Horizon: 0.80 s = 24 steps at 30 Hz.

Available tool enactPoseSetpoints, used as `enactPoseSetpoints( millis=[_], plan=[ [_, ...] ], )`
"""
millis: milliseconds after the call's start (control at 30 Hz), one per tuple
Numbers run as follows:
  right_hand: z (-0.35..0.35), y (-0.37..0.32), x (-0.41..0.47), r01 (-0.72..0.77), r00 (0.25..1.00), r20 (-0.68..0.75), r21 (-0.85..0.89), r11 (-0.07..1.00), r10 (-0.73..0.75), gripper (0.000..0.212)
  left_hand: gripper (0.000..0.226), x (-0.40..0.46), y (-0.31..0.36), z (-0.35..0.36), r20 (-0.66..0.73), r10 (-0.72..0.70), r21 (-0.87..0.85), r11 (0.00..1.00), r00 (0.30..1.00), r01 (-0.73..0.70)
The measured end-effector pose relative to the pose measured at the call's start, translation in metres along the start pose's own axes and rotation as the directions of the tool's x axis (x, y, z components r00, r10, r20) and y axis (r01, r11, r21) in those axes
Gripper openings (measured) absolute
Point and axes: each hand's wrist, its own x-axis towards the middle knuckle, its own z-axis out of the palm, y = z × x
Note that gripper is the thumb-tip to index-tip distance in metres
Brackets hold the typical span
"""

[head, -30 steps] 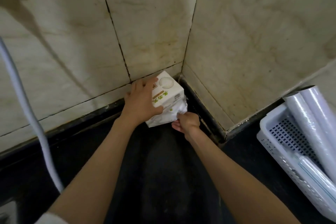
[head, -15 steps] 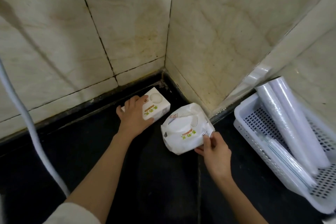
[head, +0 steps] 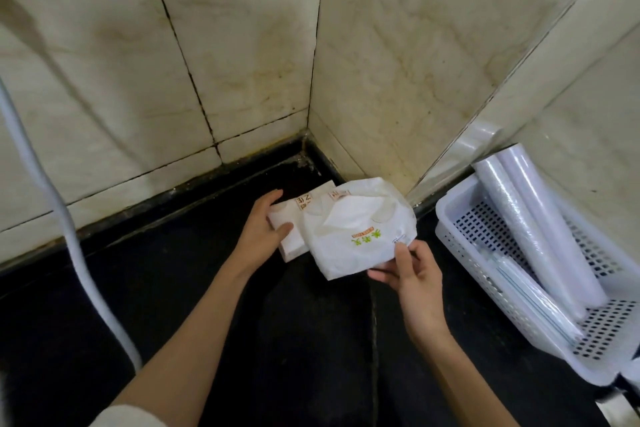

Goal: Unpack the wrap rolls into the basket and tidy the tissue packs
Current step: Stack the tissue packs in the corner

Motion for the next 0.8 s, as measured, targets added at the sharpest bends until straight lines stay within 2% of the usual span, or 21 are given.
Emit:
enactPoseSetpoints(
  millis=[67, 133, 200, 267, 367, 433, 533, 633, 700, 800],
  plan=[
    [0.010, -0.003, 0.010, 0.007, 1.000, 0.020, 0.009, 1.000, -0.007, 0.015, 0.056, -0.005, -0.003, 0.004, -0.124, -0.109, -0.282, 0.957, 0.986, 0.070],
    [0.021, -0.003, 0.022, -0.014, 0.998, 0.058, -0.007, 1.000, 0.014, 0.015, 0.053, -0.012, -0.011, 0.003, -0.183, -0.266, -0.547, 0.828, 0.946, 0.127],
    [0.031, 0.001, 0.035, -0.073, 0.993, 0.092, -0.038, 0.997, 0.076, 0.016, 0.049, -0.019, -0.019, 0.001, -0.176, -0.336, -0.652, 0.744, 0.925, 0.146],
    [0.037, 0.007, 0.046, -0.149, 0.987, 0.049, -0.094, 0.984, 0.154, 0.016, 0.044, -0.024, -0.019, 0.003, -0.160, -0.310, -0.628, 0.764, 0.937, 0.145],
    [0.042, 0.017, 0.056, -0.237, 0.971, -0.041, -0.117, 0.964, 0.234, 0.012, 0.045, -0.031, -0.014, 0.009, -0.093, -0.188, -0.461, 0.878, 0.978, 0.125],
    [0.044, 0.018, 0.058, -0.262, 0.965, -0.035, -0.111, 0.959, 0.259, 0.013, 0.054, -0.032, -0.011, 0.011, -0.007, -0.108, -0.306, 0.947, 0.994, 0.100],
    [0.042, 0.012, 0.055, -0.309, 0.948, 0.050, -0.098, 0.946, 0.315, 0.016, 0.063, -0.031, -0.010, 0.010, 0.043, -0.102, -0.170, 0.980, 0.994, 0.108],
    [0.030, 0.005, 0.043, -0.362, 0.909, 0.181, -0.105, 0.926, 0.375, 0.013, 0.065, -0.032, -0.004, 0.009, -0.039, -0.161, -0.074, 0.985, 0.986, 0.158],
    [0.016, 0.002, 0.031, -0.332, 0.908, 0.207, -0.174, 0.927, 0.364, 0.014, 0.063, -0.035, 0.005, 0.009, -0.125, -0.171, -0.057, 0.985, 0.977, 0.165],
    [-0.017, -0.002, 0.007, -0.246, 0.941, 0.168, -0.254, 0.935, 0.293, 0.009, 0.055, -0.055, 0.024, 0.016, -0.258, -0.054, 0.020, 0.998, 0.965, 0.061]
  ],
)
